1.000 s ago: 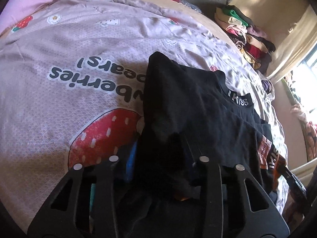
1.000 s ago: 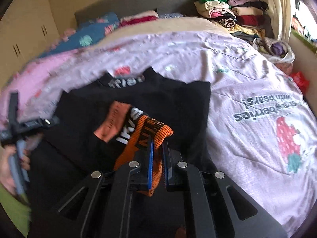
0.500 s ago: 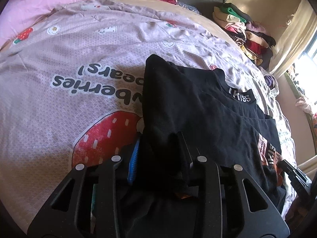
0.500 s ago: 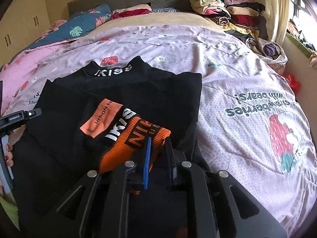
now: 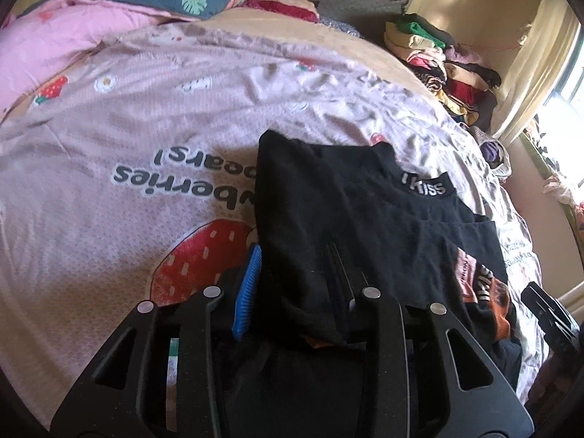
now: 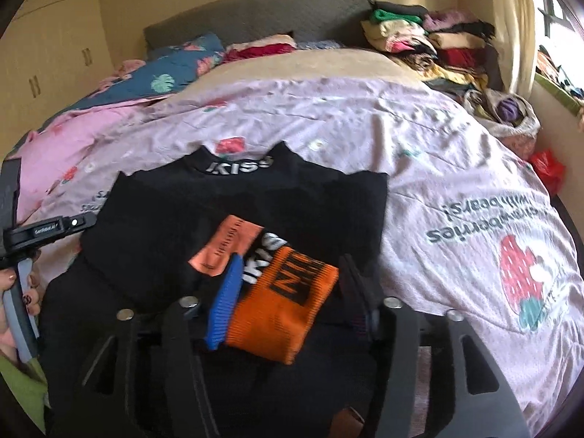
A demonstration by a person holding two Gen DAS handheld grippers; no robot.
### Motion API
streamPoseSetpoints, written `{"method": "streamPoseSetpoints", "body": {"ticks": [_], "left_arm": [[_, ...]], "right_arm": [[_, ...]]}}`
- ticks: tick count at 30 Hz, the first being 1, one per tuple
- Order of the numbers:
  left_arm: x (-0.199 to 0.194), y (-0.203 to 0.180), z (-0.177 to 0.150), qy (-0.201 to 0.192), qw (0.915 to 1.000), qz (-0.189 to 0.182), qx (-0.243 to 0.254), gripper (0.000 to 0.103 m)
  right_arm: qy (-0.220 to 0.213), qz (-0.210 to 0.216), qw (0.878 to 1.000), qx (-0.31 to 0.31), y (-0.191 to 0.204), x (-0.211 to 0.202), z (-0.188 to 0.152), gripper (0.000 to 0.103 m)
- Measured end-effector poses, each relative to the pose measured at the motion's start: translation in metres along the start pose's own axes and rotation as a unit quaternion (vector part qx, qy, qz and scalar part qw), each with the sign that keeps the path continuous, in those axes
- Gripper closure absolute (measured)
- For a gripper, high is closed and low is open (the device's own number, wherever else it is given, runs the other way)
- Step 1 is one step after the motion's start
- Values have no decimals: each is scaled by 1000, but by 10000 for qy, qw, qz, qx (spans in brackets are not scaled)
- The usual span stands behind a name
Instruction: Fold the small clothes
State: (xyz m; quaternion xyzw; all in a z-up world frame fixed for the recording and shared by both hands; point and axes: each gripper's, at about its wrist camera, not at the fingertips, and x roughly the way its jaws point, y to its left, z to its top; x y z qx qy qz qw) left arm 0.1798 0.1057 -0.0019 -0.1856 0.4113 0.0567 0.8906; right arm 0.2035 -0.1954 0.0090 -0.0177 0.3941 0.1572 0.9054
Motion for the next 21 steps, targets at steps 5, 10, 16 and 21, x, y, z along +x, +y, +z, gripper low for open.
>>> {"method": "streamPoseSetpoints", "body": {"ticks": [5, 10, 16, 21], "left_arm": [[-13, -10, 1, -144, 9998, -48, 119, 61], [-20, -23, 0, -216, 9993, -84, 297, 45], [-23, -34, -5, -211, 9986, -143, 462, 30], [-18, -45, -12, -112, 9980, -218, 584, 16]], "right_arm": [[-91, 84, 9998, -130, 11, -4, 1, 31], [-261, 199, 9994, -110, 11, -11, 3, 24], [-376, 281, 9988, -107, 14, -17, 4, 19], [-410, 347, 9983, -243, 23, -19, 3, 19]]}}
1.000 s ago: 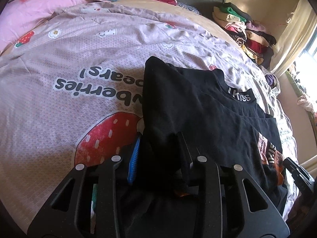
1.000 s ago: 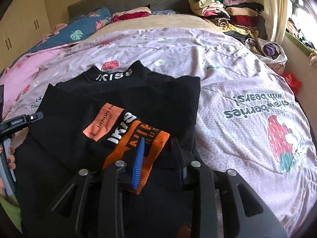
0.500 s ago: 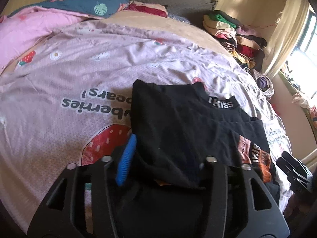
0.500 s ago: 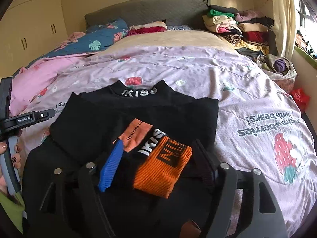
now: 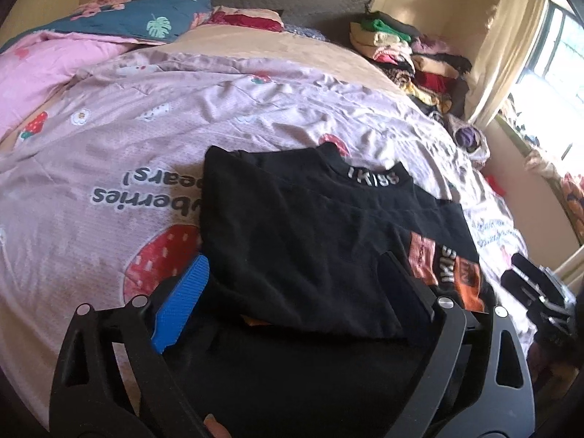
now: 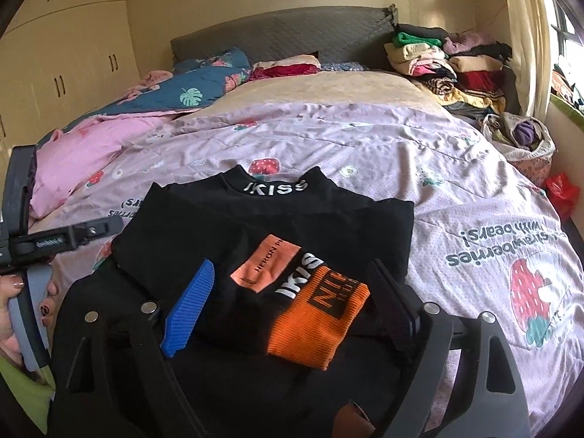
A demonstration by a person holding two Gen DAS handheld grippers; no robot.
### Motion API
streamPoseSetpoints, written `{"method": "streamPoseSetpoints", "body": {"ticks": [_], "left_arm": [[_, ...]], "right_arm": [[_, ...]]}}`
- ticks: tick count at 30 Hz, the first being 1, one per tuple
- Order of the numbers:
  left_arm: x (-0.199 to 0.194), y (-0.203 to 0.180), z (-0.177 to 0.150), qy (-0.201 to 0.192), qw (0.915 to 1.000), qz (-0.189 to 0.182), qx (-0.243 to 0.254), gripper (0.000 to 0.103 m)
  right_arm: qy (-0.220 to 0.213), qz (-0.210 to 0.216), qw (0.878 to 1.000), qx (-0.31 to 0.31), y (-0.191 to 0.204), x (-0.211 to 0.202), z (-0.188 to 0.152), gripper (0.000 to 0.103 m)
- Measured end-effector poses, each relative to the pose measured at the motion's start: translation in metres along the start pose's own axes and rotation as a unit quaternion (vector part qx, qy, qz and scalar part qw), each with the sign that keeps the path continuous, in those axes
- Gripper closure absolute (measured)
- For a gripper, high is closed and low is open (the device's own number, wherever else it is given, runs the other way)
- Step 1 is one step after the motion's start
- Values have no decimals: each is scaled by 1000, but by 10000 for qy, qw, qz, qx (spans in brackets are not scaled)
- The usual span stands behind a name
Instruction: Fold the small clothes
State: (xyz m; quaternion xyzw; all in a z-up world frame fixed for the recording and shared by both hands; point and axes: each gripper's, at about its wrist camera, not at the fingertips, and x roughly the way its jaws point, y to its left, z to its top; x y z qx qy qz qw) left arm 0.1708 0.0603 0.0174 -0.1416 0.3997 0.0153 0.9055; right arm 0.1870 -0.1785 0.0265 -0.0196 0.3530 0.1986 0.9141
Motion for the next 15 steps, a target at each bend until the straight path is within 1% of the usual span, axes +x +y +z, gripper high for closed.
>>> {"method": "streamPoseSetpoints", "body": {"ticks": [5, 6, 7, 8, 9, 10, 11, 12, 13, 15], "left_arm": [[10, -12, -9, 157, 9996, -54, 221, 17], [13, -15, -11, 191, 9994, -55, 300, 23], [15, -17, -12, 237, 9990, -62, 364, 35], [18, -19, -14, 296, 9986, -85, 421, 43], [22, -19, -17, 380, 9981, -111, 465, 58], [25, -19, -18, 452, 9977, -126, 481, 69], [28, -19, -20, 499, 9975, -130, 489, 74], [31, -18, -22, 562, 9971, -90, 507, 80], [34, -17, -24, 603, 9968, -37, 518, 82], [37, -12, -27, 653, 9968, -80, 444, 82]], "right_arm": [[39, 105, 9998, -138, 10, 3, -2, 19], [52, 118, 9998, -182, 13, 4, -3, 19], [67, 139, 9996, -226, 15, 5, -3, 19], [87, 177, 9994, -277, 18, 6, -4, 20], [108, 206, 9993, -305, 19, 7, -5, 22], [137, 241, 9991, -333, 21, 9, -5, 27], [181, 293, 9987, -363, 23, 12, -7, 32], [227, 331, 9984, -391, 25, 14, -8, 34], [277, 360, 9981, -424, 27, 17, -9, 36], [382, 401, 9972, -497, 32, 23, -12, 40]]}}
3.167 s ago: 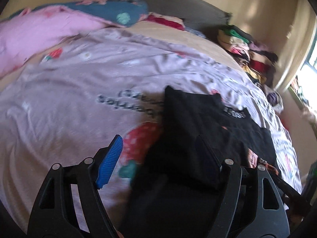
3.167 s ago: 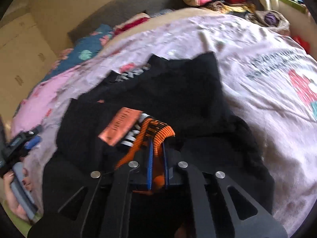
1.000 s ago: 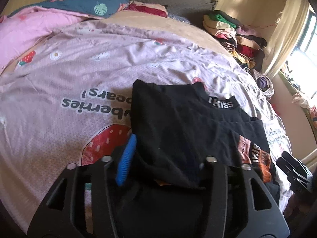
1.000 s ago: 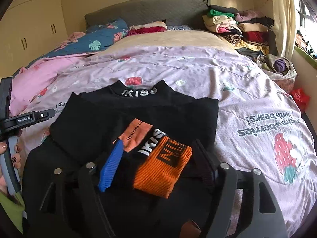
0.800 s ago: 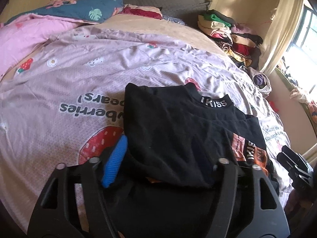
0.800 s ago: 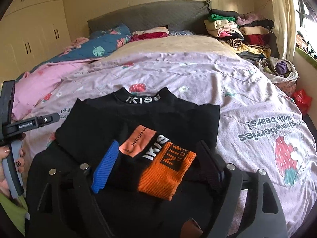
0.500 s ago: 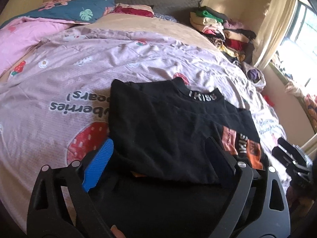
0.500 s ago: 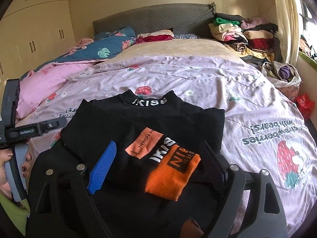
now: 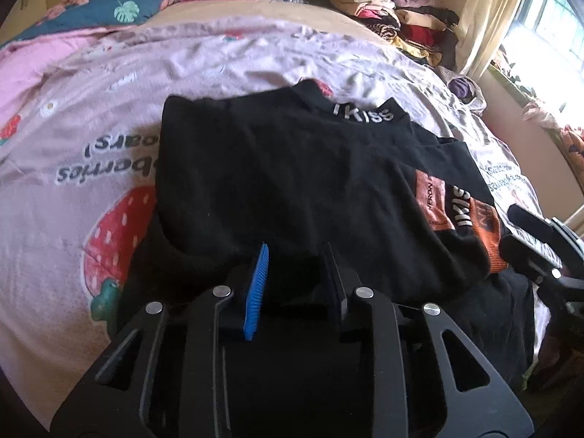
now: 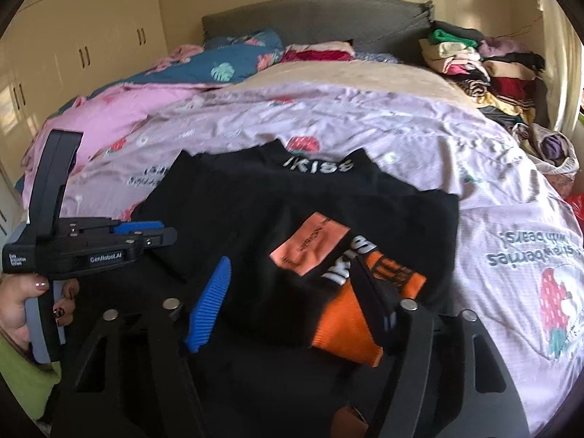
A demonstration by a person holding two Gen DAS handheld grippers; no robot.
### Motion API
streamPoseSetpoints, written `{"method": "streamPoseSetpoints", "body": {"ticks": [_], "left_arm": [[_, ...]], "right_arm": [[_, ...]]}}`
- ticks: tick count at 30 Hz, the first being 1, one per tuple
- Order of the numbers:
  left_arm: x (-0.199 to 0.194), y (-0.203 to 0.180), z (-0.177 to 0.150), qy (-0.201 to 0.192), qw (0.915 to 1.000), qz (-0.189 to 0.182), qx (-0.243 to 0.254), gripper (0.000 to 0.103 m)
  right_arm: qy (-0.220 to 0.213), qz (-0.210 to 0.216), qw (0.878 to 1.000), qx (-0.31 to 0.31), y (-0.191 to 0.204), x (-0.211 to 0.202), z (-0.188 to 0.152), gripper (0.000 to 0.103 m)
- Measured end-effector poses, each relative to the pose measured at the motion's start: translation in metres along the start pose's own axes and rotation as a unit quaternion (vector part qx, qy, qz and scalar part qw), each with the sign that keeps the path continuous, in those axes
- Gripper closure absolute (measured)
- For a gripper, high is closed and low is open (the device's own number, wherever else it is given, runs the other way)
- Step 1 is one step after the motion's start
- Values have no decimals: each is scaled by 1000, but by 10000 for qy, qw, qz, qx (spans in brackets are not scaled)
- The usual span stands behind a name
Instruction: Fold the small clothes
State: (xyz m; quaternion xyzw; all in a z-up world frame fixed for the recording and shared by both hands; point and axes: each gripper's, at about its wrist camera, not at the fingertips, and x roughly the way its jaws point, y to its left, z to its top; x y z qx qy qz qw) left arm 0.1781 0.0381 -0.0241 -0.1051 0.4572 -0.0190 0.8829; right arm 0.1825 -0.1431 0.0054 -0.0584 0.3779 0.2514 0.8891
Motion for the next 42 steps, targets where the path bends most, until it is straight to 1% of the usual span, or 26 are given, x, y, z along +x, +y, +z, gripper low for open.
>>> {"method": "streamPoseSetpoints", "body": {"ticks": [2, 8, 10, 12, 13, 21, 24, 26, 27, 29, 33, 35, 37, 38, 42], "left_arm": [[1, 3, -1, -2, 10000, -30, -29, 82], [1, 4, -5, -5, 10000, -42, -40, 82], [1, 5, -5, -1, 10000, -41, -35, 82], [1, 5, -7, -2, 10000, -60, -53, 82], [1, 4, -7, 1, 10000, -68, -59, 82], [-6, 2, -11, -86, 9999, -22, -73, 82], [-10, 3, -11, -103, 9999, -45, -126, 82], [-12, 4, -12, -113, 9998, -70, -150, 82], [-13, 4, -12, -119, 9998, -76, -159, 82], [-15, 4, -11, -125, 9997, -100, -187, 79], [-20, 3, -11, -161, 9996, -91, -205, 68], [-21, 2, -10, -182, 9996, -62, -215, 62], [-25, 3, -10, -220, 9995, -66, -239, 53], [-27, 4, -10, -239, 9994, -53, -258, 50], [-31, 8, -9, -254, 9989, -100, -370, 49]], "right_arm": [[107, 24, 9999, -61, 4, 7, -3, 41], [416, -7, 9990, -147, 8, 25, -11, 42], [599, -108, 9980, -161, 6, 33, -14, 42], [946, -329, 9947, -218, 4, 45, -21, 41], [993, -344, 9942, -227, 4, 48, -22, 41], [924, -304, 9951, -203, 2, 44, -23, 40], [865, -268, 9957, -172, 0, 40, -21, 37], [809, -261, 9963, -158, 1, 37, -19, 32], [785, -247, 9965, -153, 1, 36, -18, 31], [728, -230, 9970, -158, 1, 32, -16, 22], [673, -246, 9973, -128, 1, 29, -15, 19], [642, -273, 9975, -109, 0, 28, -14, 13], [615, -295, 9976, -72, 0, 27, -13, 12], [596, -286, 9978, -47, -1, 26, -12, 9], [530, -286, 9982, 50, -5, 22, -11, 8]]}}
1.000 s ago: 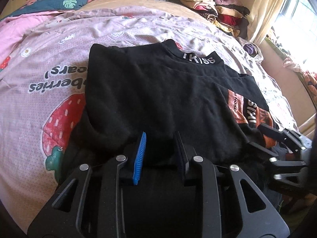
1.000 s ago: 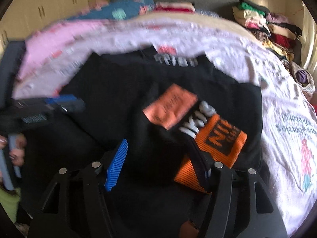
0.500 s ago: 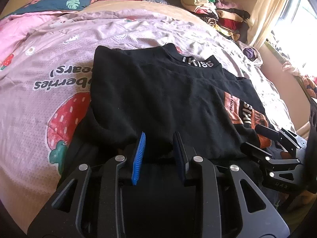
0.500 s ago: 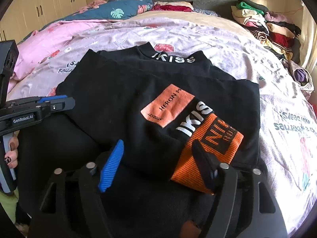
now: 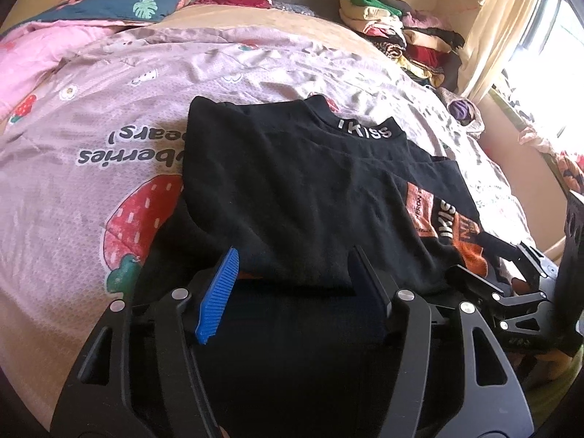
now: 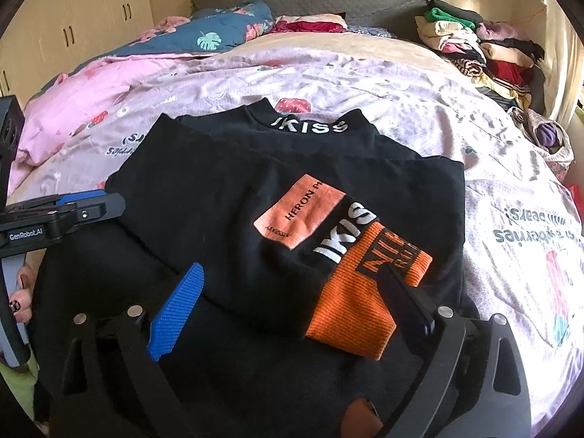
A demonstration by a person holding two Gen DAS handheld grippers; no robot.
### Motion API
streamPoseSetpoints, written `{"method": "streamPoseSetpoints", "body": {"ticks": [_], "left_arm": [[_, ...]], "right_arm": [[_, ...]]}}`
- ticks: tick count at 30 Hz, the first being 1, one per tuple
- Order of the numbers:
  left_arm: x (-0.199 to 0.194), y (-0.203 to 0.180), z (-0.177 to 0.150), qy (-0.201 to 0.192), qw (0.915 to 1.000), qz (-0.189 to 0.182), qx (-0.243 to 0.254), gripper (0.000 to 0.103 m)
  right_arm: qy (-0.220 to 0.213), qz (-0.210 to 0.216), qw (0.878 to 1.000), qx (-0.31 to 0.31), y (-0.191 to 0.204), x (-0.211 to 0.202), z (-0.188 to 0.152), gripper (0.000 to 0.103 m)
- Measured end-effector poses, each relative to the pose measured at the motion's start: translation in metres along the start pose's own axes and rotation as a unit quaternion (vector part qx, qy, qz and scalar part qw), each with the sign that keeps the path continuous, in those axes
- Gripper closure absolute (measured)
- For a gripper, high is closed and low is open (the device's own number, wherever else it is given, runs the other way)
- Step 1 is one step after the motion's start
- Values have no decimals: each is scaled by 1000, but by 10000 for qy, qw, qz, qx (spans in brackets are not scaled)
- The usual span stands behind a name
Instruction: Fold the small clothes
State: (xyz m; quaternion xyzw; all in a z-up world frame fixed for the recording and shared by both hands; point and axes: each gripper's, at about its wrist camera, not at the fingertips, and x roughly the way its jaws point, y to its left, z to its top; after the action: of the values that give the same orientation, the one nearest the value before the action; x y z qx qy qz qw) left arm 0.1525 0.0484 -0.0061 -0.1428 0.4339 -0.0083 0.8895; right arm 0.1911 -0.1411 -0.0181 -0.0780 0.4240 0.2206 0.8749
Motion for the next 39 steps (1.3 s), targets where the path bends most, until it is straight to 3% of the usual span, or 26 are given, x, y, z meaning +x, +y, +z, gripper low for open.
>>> {"method": "streamPoseSetpoints", "body": {"ticks": [2, 3, 4, 9, 11, 39], "left_arm": [[-1, 1, 1, -11, 10000, 35, -23, 47], [-3, 2, 0, -20, 10000, 52, -25, 29], [-4, 2, 0, -47, 10000, 64, -24, 20], [-14, -2, 0, -145, 9998, 121, 31, 17], [-17, -2, 1, -175, 9997, 149, 29, 9], [-78, -3, 1, -616, 9978, 133, 209, 9]], "right_arm": [[-21, -6, 10000, 32, -1, -2, 0, 7], [-29, -9, 10000, 40, -2, -2, 0, 7], [-39, -14, 10000, 49, -2, -3, 1, 7], [-171, -18, 9998, 79, -3, -12, 3, 6], [-245, -7, 9996, 112, -4, -16, 5, 6], [-1218, -21, 9919, 358, 0, -91, 11, 5]]}}
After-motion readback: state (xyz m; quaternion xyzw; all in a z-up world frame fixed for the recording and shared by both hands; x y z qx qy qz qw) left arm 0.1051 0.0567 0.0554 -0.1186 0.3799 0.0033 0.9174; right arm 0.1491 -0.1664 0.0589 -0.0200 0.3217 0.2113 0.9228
